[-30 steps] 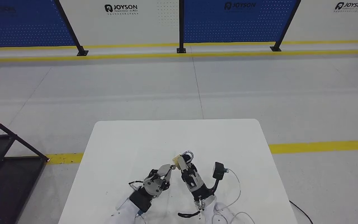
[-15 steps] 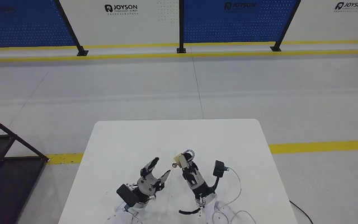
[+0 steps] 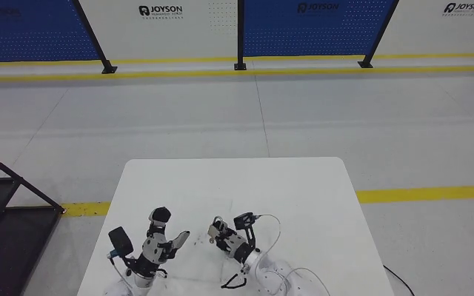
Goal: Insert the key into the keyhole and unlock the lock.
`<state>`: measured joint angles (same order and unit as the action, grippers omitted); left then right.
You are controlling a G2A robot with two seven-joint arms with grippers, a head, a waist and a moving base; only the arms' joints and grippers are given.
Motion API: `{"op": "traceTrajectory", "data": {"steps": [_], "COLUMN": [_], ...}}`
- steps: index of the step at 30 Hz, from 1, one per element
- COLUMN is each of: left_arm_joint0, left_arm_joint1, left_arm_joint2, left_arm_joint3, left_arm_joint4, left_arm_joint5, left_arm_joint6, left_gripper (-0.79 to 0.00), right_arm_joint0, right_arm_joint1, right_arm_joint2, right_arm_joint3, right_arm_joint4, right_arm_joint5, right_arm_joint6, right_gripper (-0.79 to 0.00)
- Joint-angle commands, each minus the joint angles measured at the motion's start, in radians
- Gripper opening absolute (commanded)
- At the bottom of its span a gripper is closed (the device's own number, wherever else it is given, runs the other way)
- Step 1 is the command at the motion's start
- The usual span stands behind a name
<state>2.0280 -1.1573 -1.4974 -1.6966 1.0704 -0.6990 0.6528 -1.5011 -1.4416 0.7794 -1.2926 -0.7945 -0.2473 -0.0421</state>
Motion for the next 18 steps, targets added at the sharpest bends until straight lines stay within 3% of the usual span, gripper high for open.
{"op": "traceTrajectory", "data": {"steps": [1,3,4,5,11,18], "left_arm_joint0": [0.038,0.058,0.061,0.062,0.039,0.008], "left_arm_joint1": [0.007,0.013,0.016,0.017,0.017,0.013], "left_arm_joint2": [-0.033,-0.054,-0.067,-0.076,-0.078,-0.054], "left_arm_joint3": [-0.042,-0.069,-0.08,-0.084,-0.075,-0.056], "left_arm_joint4": [-0.116,-0.196,-0.227,-0.248,-0.267,-0.256], "left_arm_joint5": [-0.03,-0.054,-0.06,-0.06,-0.043,-0.043], "left_arm_joint6": [-0.156,-0.247,-0.277,-0.295,-0.331,-0.322], "left_gripper": [0.0,0.0,0.0,0.0,0.0,0.0], "right_arm_joint0": [0.02,0.037,0.045,0.052,0.074,0.015], "right_arm_joint1": [-0.011,-0.022,-0.027,-0.031,-0.038,-0.004], "right_arm_joint2": [-0.034,-0.061,-0.071,-0.081,-0.106,-0.074], "right_arm_joint3": [0.021,0.043,0.052,0.063,0.074,-0.049], "right_arm_joint4": [-0.026,-0.037,-0.044,-0.049,-0.123,-0.309], "right_arm_joint5": [0.044,0.073,0.089,0.106,0.177,0.298], "right_arm_joint6": [0.009,0.009,0.007,0.013,0.04,0.072], "right_gripper": [-0.785,-0.773,-0.533,-0.025,0.0,0.0]}}
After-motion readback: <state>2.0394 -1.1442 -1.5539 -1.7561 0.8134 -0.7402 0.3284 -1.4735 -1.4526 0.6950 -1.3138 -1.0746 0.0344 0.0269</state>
